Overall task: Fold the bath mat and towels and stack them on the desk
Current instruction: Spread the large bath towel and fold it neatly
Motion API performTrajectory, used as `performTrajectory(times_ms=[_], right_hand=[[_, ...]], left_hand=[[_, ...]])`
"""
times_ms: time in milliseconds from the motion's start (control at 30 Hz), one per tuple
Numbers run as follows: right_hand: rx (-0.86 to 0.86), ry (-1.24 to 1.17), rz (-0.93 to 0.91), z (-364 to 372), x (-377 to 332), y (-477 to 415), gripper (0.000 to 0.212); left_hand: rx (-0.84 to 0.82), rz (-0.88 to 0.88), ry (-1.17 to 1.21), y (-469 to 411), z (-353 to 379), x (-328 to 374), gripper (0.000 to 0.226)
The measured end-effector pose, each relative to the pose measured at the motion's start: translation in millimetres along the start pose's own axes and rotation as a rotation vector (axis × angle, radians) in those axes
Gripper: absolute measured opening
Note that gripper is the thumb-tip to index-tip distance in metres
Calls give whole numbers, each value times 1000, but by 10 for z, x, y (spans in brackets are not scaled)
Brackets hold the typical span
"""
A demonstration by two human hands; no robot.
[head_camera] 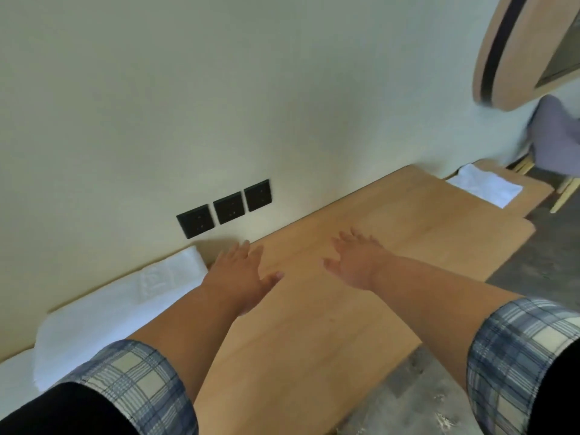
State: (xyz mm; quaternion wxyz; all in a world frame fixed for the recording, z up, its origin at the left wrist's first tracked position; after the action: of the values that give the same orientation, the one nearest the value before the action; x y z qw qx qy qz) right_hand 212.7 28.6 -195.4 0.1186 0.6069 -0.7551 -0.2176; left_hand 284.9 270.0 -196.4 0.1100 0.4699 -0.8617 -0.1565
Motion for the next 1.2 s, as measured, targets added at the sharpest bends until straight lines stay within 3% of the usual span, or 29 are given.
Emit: performTrajectory(times_ms=[167, 333, 600, 900, 1200], right_hand=[[20, -94, 144, -10, 1442, 944, 82], [82, -154, 281, 164, 2751, 1818, 84], [170, -214, 404, 197, 4089, 2609, 77], [222, -224, 458, 153, 5224, 2438, 83], [226, -285, 530, -420, 6868, 1630, 81]], left_hand=[[44, 13, 89, 174, -167, 1491, 88], [19, 142, 78, 247, -235, 2937, 87], [27, 315, 13, 174, -256, 4708, 81], [19, 371, 61, -570, -360, 5834, 77], [-9, 419, 30, -2250, -905, 6969, 81]])
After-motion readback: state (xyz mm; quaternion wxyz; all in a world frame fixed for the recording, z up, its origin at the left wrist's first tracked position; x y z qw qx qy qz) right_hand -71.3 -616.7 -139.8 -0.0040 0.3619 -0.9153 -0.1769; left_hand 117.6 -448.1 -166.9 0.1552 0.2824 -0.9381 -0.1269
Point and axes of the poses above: each hand's wrist, its own y-axis away from the middle knuckle, its own z-axis out of the palm, x = y × z, the point moved 2 cm from there along -y, towards the middle knuckle, and after that the axes turned 13 degrees about -x, right-handed, at the moved point
